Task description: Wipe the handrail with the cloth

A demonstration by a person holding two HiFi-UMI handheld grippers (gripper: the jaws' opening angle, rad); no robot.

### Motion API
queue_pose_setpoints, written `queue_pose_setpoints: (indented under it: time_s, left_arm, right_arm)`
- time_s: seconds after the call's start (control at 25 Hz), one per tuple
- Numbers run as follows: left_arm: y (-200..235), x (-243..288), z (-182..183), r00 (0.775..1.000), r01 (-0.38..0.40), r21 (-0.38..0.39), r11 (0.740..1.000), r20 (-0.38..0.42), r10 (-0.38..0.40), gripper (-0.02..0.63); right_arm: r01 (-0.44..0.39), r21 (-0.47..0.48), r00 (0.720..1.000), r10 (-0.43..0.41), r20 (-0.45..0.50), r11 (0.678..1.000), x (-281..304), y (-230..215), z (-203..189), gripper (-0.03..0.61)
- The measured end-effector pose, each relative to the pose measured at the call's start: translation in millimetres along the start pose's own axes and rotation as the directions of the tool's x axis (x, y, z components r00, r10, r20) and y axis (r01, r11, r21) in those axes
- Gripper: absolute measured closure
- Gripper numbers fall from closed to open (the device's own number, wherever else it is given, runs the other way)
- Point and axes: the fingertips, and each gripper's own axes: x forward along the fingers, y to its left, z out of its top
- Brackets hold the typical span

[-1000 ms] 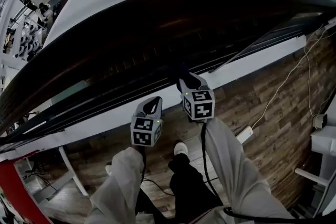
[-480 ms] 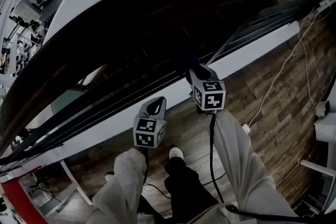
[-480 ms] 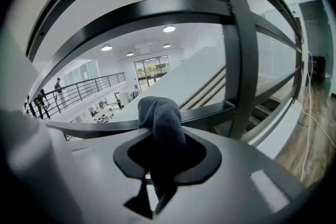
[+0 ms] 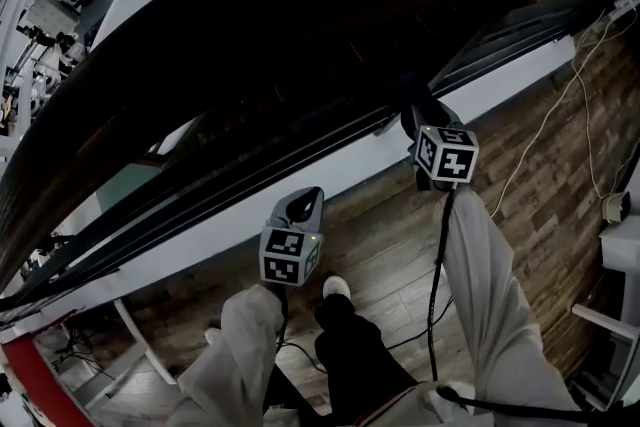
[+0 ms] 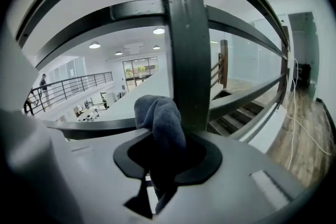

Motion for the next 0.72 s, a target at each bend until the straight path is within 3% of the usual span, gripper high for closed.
queue_pose_setpoints:
  time_s: [0.2,0.36,0.48,0.72]
  left_arm:
    - [31,-33,-34,0.998,-0.058,-0.051,0.997,-0.021,0.057,0.611]
    - [58,-72,-54,0.995,-0.101,-0.112,0.989,-0.013,0.100,0.611]
    - [78,-105,-60,0.992,-0.121,-0.145,0.982,0.009,0.124,0.611]
    - [130,-196,-89,0.985,-0.162,-0.193,0.968,0.030,0.171,0.611]
  right_arm:
    - [0.067,0.056,0.998,-0.067,-0.009,0.996,-6,-12,3,0.495]
    - [0.076,0.108,0.997,-0.076,-0.006,0.991,-25,22,0,0.495]
    - [0.030,0.047,0.999,-0.029,-0.014,0.998,-39,83,-4,0.495]
    - [-0.085,-0.067,0.995,0.082,-0.048,0.994,-63,247,-23,0.495]
